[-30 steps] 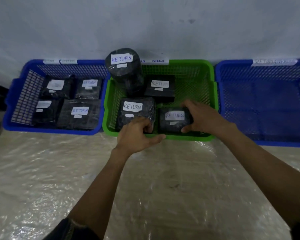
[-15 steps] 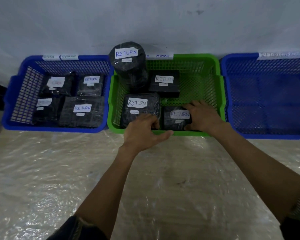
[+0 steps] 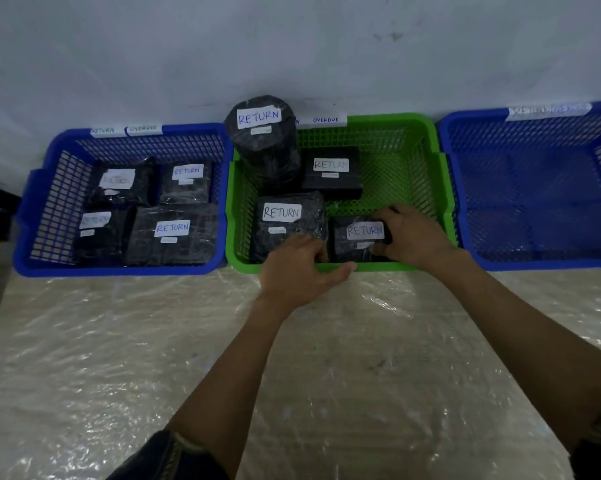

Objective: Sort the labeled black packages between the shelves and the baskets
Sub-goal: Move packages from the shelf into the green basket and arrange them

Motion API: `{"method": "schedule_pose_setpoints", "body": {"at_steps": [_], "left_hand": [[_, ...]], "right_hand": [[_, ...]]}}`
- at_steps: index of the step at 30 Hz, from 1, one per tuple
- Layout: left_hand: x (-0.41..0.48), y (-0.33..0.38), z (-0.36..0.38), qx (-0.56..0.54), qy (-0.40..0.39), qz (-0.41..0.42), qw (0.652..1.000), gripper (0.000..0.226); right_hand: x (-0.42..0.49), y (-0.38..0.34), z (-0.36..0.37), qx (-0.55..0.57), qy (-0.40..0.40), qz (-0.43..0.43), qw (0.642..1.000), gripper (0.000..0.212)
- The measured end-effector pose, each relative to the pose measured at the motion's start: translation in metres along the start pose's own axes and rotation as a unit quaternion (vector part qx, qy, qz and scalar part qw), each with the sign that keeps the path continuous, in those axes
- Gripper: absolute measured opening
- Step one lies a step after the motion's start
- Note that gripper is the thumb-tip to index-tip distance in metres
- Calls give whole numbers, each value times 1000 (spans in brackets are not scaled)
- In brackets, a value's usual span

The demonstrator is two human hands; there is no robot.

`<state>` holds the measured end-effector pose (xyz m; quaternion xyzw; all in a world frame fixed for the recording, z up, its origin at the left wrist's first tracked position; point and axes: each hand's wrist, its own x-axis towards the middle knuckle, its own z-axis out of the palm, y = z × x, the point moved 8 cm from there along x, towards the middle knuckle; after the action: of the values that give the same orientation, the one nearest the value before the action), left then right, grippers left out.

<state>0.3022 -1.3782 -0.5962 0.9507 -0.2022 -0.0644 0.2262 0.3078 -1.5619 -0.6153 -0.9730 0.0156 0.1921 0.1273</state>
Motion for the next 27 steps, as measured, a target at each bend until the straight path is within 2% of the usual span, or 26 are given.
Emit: {"method": "schedule_pose_setpoints", "body": {"at_steps": [4, 9, 15, 20, 27], "left_hand": [[1, -2, 2, -15, -44, -13, 999, 53], [-1, -4, -9, -177, -82, -16, 981, 28], [-35, 6, -57, -176, -79, 8, 981, 22], [-90, 6, -111, -194, -32, 10, 980, 21], [-215, -15, -182, -186, 43, -22, 981, 19]], "right_hand": [[-21, -4, -18, 57, 30, 18, 998, 53], [-63, -18, -40, 57, 84, 33, 994, 44], [-124, -52, -58, 65, 135, 41, 988, 45], [-177, -89, -61, 78, 139, 11, 987, 46], [-257, -173, -51, 125, 149, -36, 980, 39]]}}
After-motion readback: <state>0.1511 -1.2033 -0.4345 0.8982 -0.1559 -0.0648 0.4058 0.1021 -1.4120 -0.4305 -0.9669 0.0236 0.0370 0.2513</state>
